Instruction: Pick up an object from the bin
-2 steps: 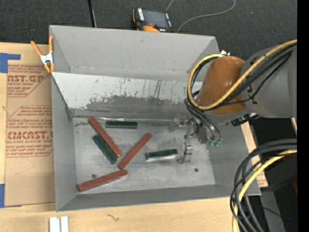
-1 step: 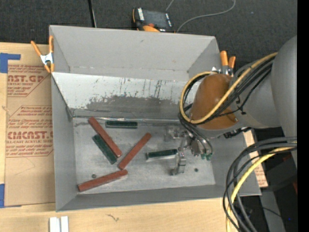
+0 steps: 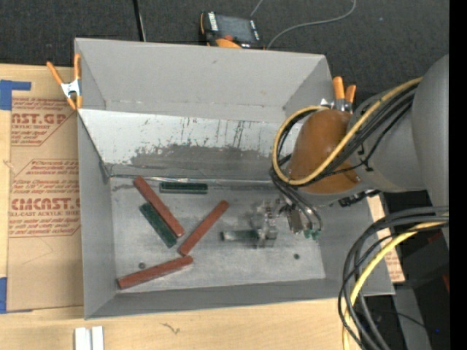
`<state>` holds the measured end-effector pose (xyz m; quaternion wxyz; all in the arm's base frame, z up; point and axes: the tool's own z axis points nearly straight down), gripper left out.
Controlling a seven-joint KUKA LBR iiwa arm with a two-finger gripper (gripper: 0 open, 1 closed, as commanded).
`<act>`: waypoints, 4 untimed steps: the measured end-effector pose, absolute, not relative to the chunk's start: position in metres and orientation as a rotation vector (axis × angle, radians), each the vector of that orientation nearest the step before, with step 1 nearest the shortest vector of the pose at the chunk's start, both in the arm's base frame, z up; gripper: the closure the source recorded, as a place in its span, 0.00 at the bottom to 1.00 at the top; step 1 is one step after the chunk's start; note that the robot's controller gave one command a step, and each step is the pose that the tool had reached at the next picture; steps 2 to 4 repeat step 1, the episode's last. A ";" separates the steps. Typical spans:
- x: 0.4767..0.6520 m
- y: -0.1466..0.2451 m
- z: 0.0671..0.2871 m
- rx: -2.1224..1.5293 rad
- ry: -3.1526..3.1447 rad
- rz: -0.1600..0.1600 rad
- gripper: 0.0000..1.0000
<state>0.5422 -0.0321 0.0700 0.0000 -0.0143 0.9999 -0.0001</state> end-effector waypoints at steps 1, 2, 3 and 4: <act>0.562 -0.037 0.258 -0.161 3.125 -0.003 1.00; 0.562 -0.037 0.258 -0.161 3.125 -0.003 1.00; 0.562 -0.037 0.258 -0.161 3.125 -0.003 1.00; 0.562 -0.037 0.258 -0.161 3.125 -0.003 1.00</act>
Offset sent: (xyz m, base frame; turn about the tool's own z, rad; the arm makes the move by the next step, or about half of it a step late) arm 0.0174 -0.0053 0.1837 -0.0737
